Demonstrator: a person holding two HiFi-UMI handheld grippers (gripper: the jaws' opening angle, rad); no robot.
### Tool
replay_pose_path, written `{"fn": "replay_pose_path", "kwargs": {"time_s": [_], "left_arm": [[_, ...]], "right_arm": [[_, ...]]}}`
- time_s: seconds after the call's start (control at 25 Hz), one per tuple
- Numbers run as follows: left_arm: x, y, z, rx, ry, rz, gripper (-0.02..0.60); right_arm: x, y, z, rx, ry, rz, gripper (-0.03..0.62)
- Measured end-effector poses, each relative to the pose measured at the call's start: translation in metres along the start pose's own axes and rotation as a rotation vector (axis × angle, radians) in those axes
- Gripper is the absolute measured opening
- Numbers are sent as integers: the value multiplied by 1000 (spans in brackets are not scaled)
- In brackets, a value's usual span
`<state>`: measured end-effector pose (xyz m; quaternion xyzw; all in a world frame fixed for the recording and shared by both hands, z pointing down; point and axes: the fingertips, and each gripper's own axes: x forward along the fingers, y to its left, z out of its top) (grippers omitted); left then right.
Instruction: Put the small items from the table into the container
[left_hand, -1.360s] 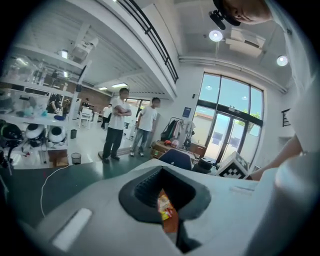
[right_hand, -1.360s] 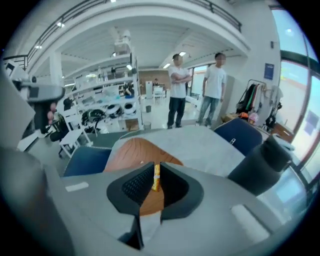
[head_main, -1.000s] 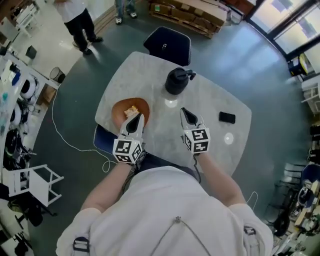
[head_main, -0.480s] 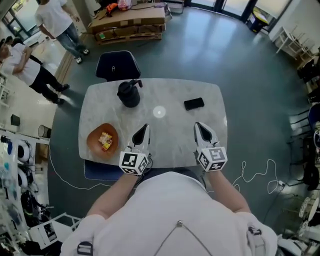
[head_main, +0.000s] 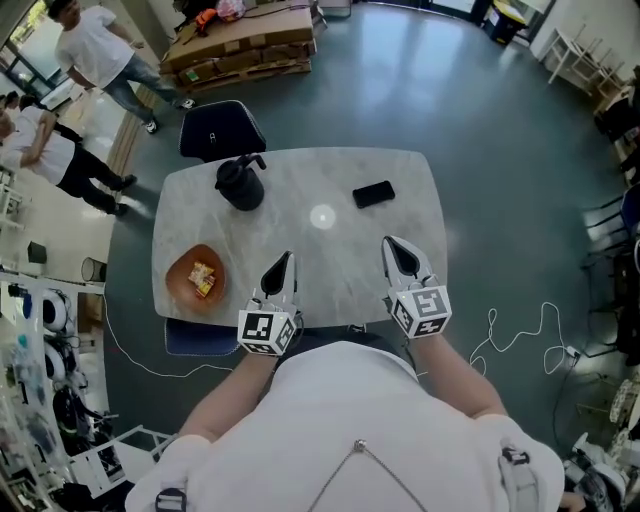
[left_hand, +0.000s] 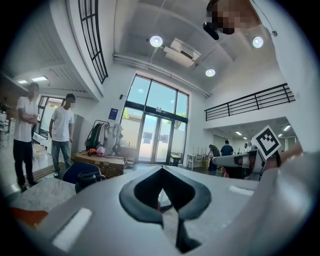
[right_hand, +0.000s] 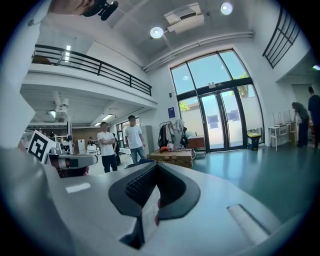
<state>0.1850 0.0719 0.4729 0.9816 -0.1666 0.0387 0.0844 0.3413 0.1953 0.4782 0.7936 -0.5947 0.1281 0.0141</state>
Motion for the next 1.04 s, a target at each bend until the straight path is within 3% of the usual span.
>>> {"fn": "replay_pose_path", "kwargs": {"time_s": [0.24, 0.6, 1.04], "left_arm": [[-2, -10, -1, 5, -11, 14, 2], [0, -47, -4, 6, -16, -26, 2], [-16, -57, -12, 0, 3, 0, 2]], "right_arm": [[-10, 17, 4, -107, -25, 32, 26], [-43, 17, -2, -142, -54, 64, 26], [-53, 13, -1, -122, -58, 87, 26]]}}
